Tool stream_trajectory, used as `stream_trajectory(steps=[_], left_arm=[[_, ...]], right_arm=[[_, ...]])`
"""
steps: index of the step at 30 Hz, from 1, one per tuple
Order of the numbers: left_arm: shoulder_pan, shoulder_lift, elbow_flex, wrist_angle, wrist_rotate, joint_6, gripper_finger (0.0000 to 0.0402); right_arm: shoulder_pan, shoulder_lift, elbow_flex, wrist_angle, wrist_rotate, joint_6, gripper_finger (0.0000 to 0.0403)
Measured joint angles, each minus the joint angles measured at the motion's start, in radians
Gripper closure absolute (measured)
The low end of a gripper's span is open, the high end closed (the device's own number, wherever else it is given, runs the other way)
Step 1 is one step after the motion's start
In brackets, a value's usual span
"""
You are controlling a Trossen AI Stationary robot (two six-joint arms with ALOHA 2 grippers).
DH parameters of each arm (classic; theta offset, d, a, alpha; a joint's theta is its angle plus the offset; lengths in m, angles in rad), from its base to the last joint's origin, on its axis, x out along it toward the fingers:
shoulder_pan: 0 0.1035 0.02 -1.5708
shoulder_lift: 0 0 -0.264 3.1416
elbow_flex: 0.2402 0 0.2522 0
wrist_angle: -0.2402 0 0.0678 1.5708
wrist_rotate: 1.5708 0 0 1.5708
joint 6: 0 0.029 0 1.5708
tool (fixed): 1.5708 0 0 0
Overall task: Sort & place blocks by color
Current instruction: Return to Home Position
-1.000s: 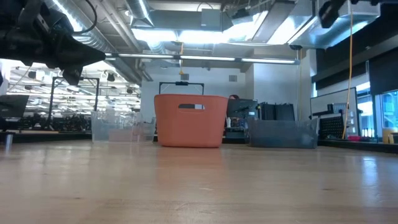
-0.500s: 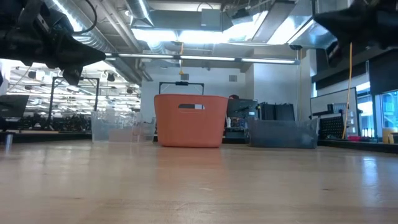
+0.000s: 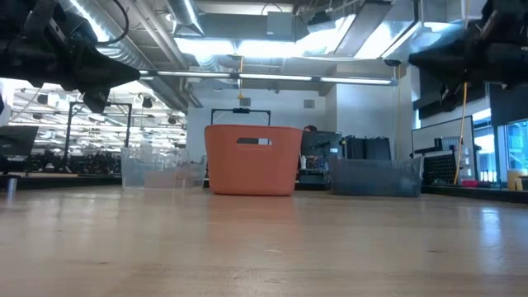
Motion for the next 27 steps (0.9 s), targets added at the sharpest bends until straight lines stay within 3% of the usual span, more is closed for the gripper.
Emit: stream_trajectory(steps=[4,9,13,18,27], left_arm=[[0.0,0.0,0.0,0.0,0.0,0.0,0.0401],[0.0,0.0,0.0,-0.001,0.0,0.0,0.0401],[0.0,0.0,0.0,-0.001,0.0,0.0,0.0401],[0.0,0.0,0.0,-0.001,0.0,0.0,0.0401],[0.0,0.0,0.0,-0.001,0.0,0.0,0.0401]], right_arm=[[0.053,0.001,0.0,-0.136,0.122,-0.022,0.0403],[0.08,0.015,0.0,-0.135,0.127,-0.088,0.0403],[0.08,0.017,0.0,-0.141,0.086,-0.141,0.0403],[0.08,0.019,0.0,-0.17,-0.11,-0.202,0.0403],[0.08,0.018,0.001,-0.17,-0.12,-0.209,0.0393]])
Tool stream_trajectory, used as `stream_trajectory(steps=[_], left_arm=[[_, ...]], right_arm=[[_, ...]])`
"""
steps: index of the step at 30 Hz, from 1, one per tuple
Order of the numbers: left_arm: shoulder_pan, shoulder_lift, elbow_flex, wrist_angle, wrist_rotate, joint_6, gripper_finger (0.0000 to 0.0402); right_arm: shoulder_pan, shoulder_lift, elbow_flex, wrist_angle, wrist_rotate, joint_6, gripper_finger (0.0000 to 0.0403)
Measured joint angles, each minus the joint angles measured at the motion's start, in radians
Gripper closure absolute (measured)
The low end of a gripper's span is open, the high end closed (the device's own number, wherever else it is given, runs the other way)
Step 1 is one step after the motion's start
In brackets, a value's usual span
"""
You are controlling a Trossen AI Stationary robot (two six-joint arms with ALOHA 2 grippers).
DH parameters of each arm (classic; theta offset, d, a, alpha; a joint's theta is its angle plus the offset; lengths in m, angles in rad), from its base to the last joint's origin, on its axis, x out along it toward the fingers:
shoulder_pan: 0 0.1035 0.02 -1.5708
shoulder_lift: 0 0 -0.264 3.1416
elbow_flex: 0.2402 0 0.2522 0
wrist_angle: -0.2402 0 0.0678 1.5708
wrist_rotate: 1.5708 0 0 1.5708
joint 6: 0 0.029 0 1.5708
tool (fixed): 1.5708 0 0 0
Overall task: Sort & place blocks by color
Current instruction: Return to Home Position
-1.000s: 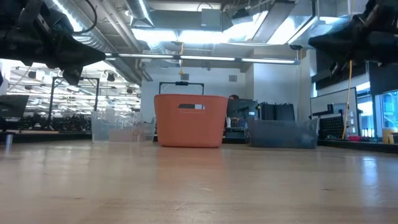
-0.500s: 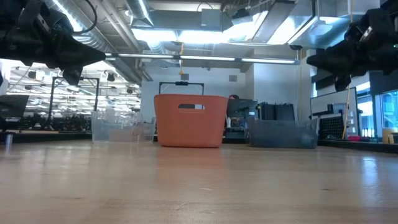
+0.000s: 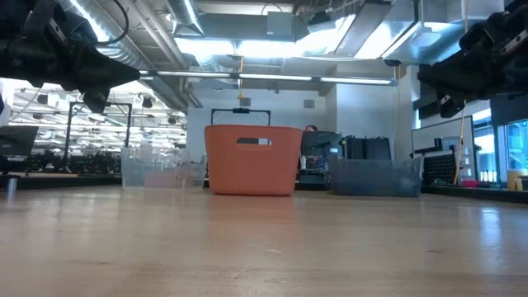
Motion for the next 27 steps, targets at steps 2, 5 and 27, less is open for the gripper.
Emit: stream_trajectory(steps=[2,5,27], left_arm=[[0.0,0.0,0.0,0.0,0.0,0.0,0.0401],[0.0,0.0,0.0,0.0,0.0,0.0,0.0401],[0.0,0.0,0.0,0.0,0.0,0.0,0.0401]], right_arm=[[0.0,0.0,0.0,0.0,0.0,0.005,0.0389],[0.0,0.0,0.0,0.0,0.0,0.002,0.0386],[0.0,0.0,0.001,0.0,0.0,0.002,0.0384]])
